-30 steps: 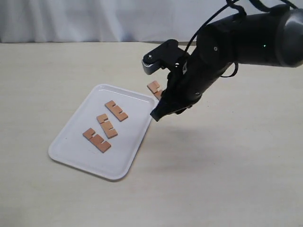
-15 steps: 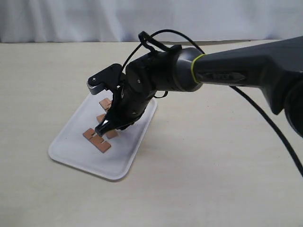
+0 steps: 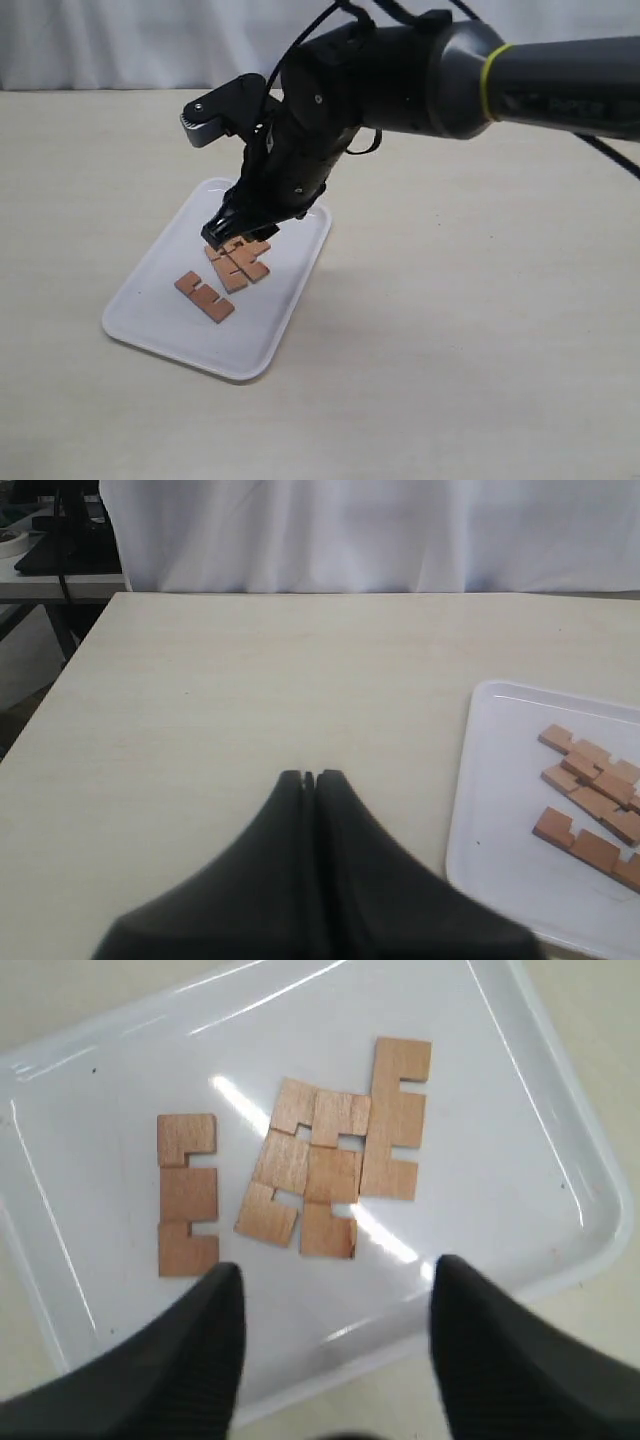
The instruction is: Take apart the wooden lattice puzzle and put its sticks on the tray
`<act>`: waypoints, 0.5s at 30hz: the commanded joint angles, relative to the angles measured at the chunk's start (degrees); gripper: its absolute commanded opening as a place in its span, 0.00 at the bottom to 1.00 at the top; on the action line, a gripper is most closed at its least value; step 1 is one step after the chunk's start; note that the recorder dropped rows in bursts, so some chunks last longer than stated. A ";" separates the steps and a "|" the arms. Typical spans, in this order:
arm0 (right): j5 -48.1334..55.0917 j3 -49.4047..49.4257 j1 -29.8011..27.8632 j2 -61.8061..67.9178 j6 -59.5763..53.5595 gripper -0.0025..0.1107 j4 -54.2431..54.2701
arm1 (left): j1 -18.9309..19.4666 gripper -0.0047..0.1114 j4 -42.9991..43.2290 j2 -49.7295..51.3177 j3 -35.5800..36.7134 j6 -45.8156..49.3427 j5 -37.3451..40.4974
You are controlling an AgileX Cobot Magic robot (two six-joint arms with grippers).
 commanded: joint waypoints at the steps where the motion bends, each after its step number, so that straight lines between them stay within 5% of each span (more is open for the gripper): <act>1: 4.12 2.49 -0.10 -3.76 0.03 0.14 -1.10 | -0.43 0.04 0.11 -0.15 0.18 0.06 -0.36; 2: 3.91 4.01 -0.21 -4.84 0.03 0.06 -1.10 | -0.43 0.04 0.11 -0.15 0.18 0.06 -0.36; 7: 1.53 10.60 -3.71 -9.44 0.03 0.06 -0.69 | -0.43 0.04 0.11 -0.15 0.18 0.06 -0.36; 15: -0.23 24.76 -19.16 -23.65 0.57 0.06 2.12 | -0.43 0.04 0.11 -0.15 0.18 0.06 -0.36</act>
